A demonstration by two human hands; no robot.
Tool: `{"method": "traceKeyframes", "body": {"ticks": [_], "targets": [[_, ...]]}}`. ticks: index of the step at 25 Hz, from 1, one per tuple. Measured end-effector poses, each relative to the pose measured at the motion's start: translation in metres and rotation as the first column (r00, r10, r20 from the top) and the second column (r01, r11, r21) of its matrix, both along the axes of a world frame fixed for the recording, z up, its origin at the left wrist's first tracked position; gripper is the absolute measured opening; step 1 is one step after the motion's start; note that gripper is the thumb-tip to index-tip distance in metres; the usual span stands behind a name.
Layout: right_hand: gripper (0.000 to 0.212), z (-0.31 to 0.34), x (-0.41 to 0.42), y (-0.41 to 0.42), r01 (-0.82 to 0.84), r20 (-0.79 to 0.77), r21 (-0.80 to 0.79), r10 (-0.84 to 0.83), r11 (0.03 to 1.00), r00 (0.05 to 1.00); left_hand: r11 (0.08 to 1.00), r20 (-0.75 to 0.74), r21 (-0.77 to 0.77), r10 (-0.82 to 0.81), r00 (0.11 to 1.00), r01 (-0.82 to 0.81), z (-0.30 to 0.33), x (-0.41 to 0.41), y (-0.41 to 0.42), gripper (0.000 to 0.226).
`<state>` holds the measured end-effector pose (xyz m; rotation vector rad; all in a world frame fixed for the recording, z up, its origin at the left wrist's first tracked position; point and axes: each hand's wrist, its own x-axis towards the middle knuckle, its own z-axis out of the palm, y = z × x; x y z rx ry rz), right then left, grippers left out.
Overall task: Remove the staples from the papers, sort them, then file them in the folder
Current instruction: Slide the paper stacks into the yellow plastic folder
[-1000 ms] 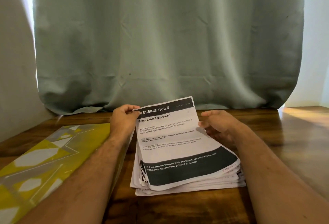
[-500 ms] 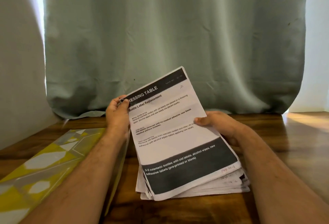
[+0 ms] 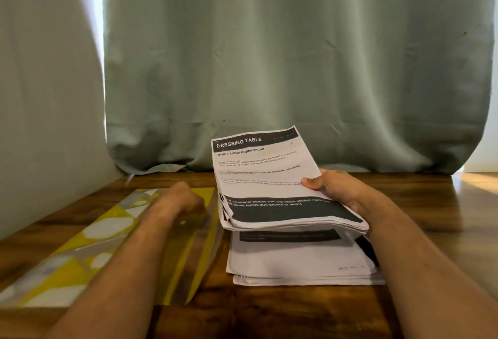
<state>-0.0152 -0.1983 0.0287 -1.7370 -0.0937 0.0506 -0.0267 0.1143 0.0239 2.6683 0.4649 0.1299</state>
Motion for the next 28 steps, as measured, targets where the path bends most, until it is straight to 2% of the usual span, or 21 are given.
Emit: {"method": "traceKeyframes", "body": {"ticks": [2, 4, 7, 11, 14, 17, 19, 21, 24, 28], "targets": [[0.023, -0.003, 0.002, 0.012, -0.002, 0.002, -0.059, 0.002, 0.998, 1.000, 0.985, -0.204, 0.156, -0.040, 0.978, 0.072, 0.003, -0.022, -0.004, 0.021], [0.023, -0.008, 0.003, 0.021, -0.007, -0.025, -0.069, 0.005, 0.998, 1.000, 0.976, -0.257, 0.188, -0.063, 0.964, 0.114, 0.000, -0.032, -0.005, 0.023], [0.019, -0.015, 0.005, 0.026, 0.013, -0.038, -0.180, -0.021, 0.984, 0.999, 0.980, -0.256, 0.167, -0.060, 0.965, 0.105, 0.000, -0.033, -0.001, 0.050], [0.023, -0.016, 0.007, 0.027, 0.021, -0.057, -0.277, -0.038, 0.961, 0.998, 0.978, -0.250, 0.194, -0.026, 0.968, 0.077, -0.002, -0.028, 0.006, 0.055], [0.013, -0.012, 0.001, 0.026, 0.045, -0.050, -0.295, -0.063, 0.955, 0.997, 0.985, -0.186, 0.154, -0.046, 0.981, 0.075, -0.014, -0.016, 0.011, 0.060], [0.006, -0.009, -0.005, 0.028, 0.050, -0.057, -0.294, -0.070, 0.954, 0.996, 0.996, -0.105, 0.083, -0.034, 0.994, 0.043, -0.032, 0.000, 0.022, 0.092], [0.007, -0.009, -0.006, 0.029, 0.065, -0.055, -0.306, -0.086, 0.950, 0.995, 0.995, -0.186, 0.073, -0.054, 0.981, 0.068, -0.034, -0.006, 0.018, 0.115], [0.009, -0.009, -0.006, 0.028, 0.107, -0.039, -0.291, -0.124, 0.951, 0.992, 0.997, -0.232, 0.065, -0.028, 0.972, 0.044, -0.030, -0.015, 0.014, 0.126], [0.014, -0.008, -0.005, 0.027, 0.142, -0.030, -0.305, -0.159, 0.942, 0.987, 0.997, -0.200, 0.074, 0.036, 0.979, -0.021, -0.030, -0.008, 0.017, 0.125], [0.013, -0.010, -0.006, 0.033, 0.121, -0.048, -0.322, -0.144, 0.939, 0.988, 0.994, -0.115, 0.079, 0.090, 0.989, -0.081, -0.027, -0.013, 0.015, 0.085]]}}
